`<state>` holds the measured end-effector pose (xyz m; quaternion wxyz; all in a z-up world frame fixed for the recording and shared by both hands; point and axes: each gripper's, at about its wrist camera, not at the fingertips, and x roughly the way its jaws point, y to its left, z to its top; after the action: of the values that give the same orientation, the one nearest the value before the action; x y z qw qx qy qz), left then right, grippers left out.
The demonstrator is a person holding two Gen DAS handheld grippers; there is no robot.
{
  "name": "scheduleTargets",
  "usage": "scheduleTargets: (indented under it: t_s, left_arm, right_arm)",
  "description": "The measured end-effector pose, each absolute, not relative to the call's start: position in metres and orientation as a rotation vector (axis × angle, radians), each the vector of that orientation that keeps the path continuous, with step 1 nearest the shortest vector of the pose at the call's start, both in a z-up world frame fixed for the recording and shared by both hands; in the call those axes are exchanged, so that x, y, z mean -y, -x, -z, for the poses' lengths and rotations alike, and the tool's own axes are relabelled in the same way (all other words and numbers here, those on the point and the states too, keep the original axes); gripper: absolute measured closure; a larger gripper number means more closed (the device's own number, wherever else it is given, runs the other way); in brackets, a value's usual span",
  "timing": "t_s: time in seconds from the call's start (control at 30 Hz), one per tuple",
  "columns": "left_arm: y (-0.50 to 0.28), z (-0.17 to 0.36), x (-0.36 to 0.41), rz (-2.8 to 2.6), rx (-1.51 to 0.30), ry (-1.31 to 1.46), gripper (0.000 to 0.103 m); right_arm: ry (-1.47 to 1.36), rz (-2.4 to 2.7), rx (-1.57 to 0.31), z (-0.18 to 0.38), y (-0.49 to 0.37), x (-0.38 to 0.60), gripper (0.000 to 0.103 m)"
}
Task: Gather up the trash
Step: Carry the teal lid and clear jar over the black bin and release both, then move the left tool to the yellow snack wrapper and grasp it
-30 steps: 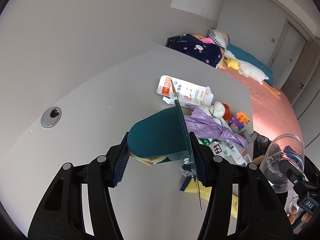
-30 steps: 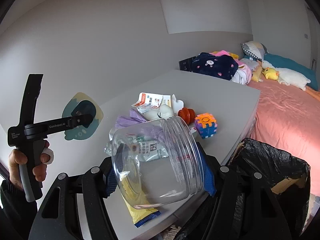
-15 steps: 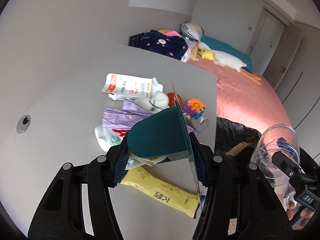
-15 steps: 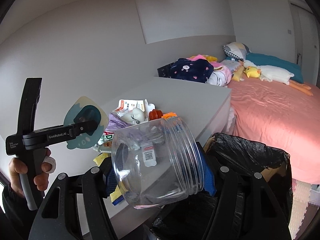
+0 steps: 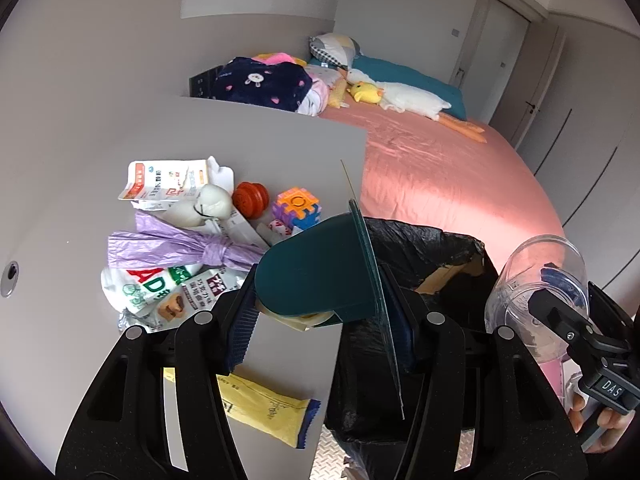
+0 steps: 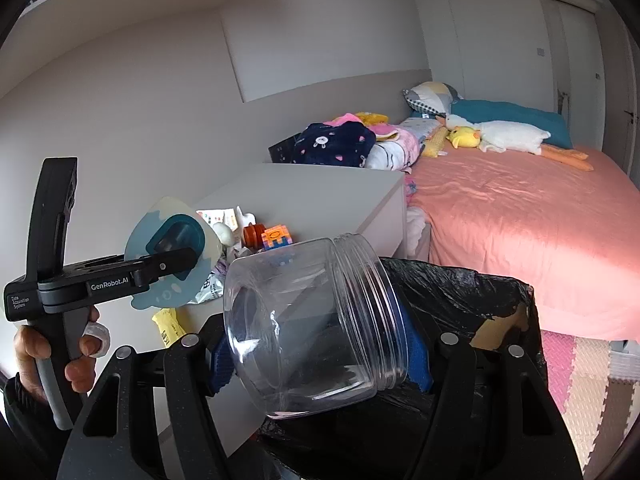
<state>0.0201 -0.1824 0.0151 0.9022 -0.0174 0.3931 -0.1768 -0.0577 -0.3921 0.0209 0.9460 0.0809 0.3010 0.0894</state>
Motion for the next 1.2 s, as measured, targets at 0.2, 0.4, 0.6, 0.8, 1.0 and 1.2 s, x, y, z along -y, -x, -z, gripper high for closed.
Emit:
scheduleTargets:
  t_s: [0.2, 0.4, 0.6, 0.8, 1.0, 1.2]
  left_arm:
    - [-0.017, -0.014, 0.211, 0.422, -0.821, -0.002, 0.048]
    - [-0.013, -0.008, 0.241, 0.482, -0.846, -0.041, 0.048]
    - [-0.02, -0.002, 0.261, 0.525, -0.874, -0.028, 0.006]
    - [-0.022, 0.002, 0.272, 0.502, -0.887, -0.064, 0.006]
    - [-0.019, 0.008, 0.265, 0.466, -0.893, -0.08, 0.006]
    - [-0.016, 0.012, 0.251, 0.426, -0.9, -0.069, 0.006]
  right_arm:
    - [-0.184, -0.128, -0.621, -0.017, 0.064, 0.413, 0.035]
    - [-0.22, -0.054, -0.641, -0.01, 0.063, 0.437, 0.035]
    - [-0.255, 0.057, -0.662, -0.006, 0.055, 0.463, 0.023]
    - [-0.267, 0.127, -0.67, 0.001, 0.052, 0.48, 0.013]
    - [-0.258, 0.087, -0.674, 0.002, 0.049, 0.468, 0.013]
    - [-0.236, 0.036, -0.673, 0.001, 0.046, 0.45, 0.013]
